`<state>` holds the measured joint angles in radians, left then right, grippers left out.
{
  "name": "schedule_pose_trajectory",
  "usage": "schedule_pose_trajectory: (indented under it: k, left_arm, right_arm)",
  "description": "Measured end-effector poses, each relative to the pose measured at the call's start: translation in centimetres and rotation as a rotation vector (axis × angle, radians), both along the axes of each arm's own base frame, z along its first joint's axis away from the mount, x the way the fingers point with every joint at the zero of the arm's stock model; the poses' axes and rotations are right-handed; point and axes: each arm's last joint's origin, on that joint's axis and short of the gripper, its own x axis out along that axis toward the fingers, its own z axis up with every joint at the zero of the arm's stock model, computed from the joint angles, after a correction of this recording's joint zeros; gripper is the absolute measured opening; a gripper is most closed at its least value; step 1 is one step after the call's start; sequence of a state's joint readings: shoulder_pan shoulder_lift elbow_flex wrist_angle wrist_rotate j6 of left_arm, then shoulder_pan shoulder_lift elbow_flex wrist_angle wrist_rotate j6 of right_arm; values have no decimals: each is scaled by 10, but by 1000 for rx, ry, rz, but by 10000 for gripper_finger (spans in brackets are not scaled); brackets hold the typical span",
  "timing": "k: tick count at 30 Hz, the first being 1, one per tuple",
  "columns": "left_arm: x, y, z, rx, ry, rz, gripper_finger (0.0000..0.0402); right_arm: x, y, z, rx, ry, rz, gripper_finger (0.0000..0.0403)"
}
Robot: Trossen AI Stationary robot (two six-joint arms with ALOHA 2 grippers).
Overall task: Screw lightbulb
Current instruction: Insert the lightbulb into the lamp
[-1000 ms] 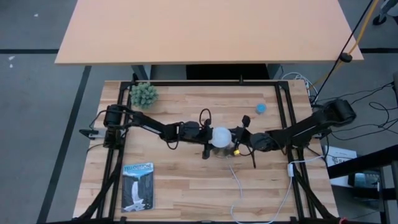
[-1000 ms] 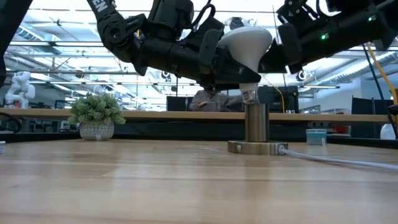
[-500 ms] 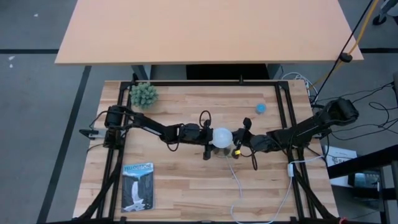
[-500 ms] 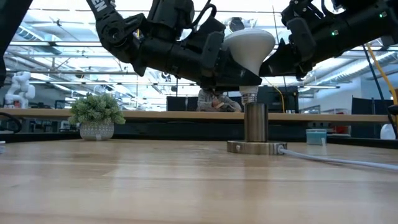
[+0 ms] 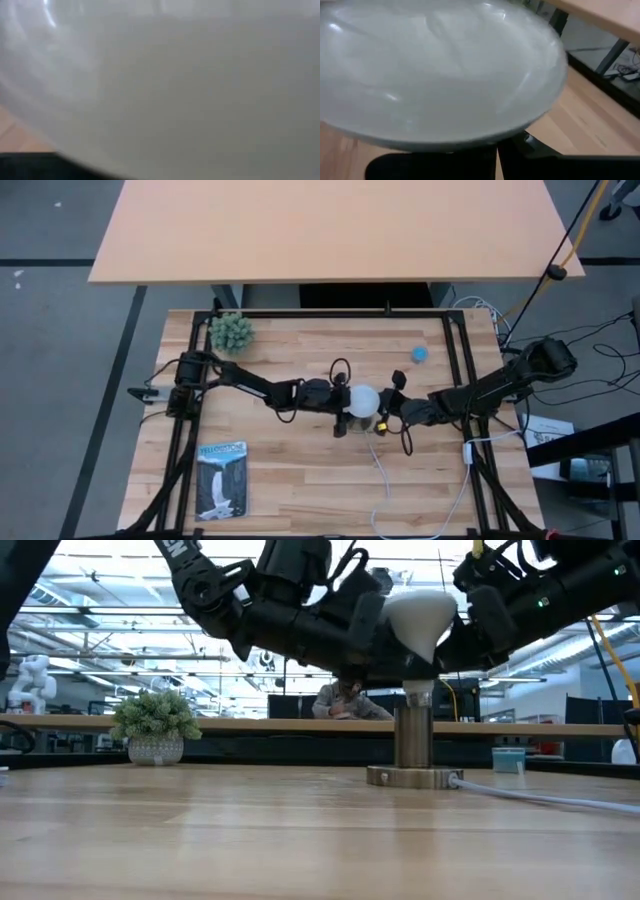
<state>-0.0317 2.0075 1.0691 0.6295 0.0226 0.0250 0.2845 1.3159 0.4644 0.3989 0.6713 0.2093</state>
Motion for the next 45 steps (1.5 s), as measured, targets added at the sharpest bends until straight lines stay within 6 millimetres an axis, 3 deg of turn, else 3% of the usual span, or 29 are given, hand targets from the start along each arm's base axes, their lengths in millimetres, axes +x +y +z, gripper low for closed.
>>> schedule_pose_trajectory:
  k: [41, 45]
  left_arm:
    - [-3, -4, 0, -62, 62, 25, 168]
    - [-4, -4, -3, -58, 81, 24, 183]
  right_arm:
    - [-2, 0, -4, 67, 33, 8, 0]
    - [-2, 1, -4, 71, 39, 24, 0]
